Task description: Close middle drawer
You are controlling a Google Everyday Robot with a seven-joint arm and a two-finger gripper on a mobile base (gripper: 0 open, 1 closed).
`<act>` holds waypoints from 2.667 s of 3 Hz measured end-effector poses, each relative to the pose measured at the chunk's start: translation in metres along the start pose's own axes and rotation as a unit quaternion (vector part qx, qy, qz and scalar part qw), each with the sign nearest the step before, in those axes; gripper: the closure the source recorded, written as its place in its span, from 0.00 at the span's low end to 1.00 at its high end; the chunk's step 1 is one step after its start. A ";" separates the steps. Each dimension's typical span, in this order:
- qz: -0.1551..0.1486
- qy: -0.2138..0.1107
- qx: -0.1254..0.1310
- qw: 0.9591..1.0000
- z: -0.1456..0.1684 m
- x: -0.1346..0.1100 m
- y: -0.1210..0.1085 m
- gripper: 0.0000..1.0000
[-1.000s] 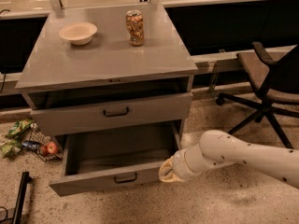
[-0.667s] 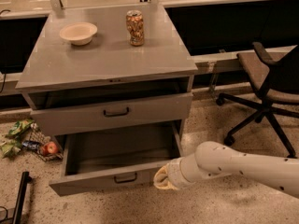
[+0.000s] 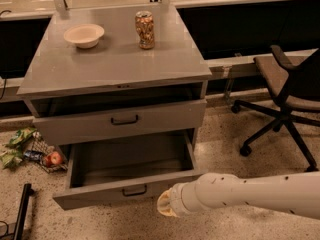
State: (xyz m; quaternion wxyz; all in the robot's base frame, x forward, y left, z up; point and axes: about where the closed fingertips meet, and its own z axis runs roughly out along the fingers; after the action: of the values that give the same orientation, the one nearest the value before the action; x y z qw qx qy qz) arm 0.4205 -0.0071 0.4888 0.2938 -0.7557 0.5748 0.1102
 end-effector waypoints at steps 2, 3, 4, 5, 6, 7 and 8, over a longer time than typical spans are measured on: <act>0.000 0.008 0.014 1.000 0.030 0.015 0.012 1.00; 0.000 -0.007 0.029 1.000 0.045 0.034 0.005 1.00; -0.003 -0.027 0.039 0.999 0.062 0.060 -0.007 1.00; -0.004 -0.038 0.047 0.998 0.074 0.080 -0.022 1.00; -0.010 -0.036 0.047 0.998 0.093 0.107 -0.043 1.00; -0.015 -0.030 0.053 0.998 0.105 0.125 -0.064 1.00; -0.020 -0.004 0.072 0.997 0.119 0.154 -0.107 1.00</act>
Offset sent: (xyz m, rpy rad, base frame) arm 0.0229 -0.0088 -0.0707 0.0328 -0.0489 -0.0515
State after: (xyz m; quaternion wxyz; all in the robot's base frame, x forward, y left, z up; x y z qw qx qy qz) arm 0.5888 -0.0453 0.3495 0.3516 -0.7435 0.5650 0.0656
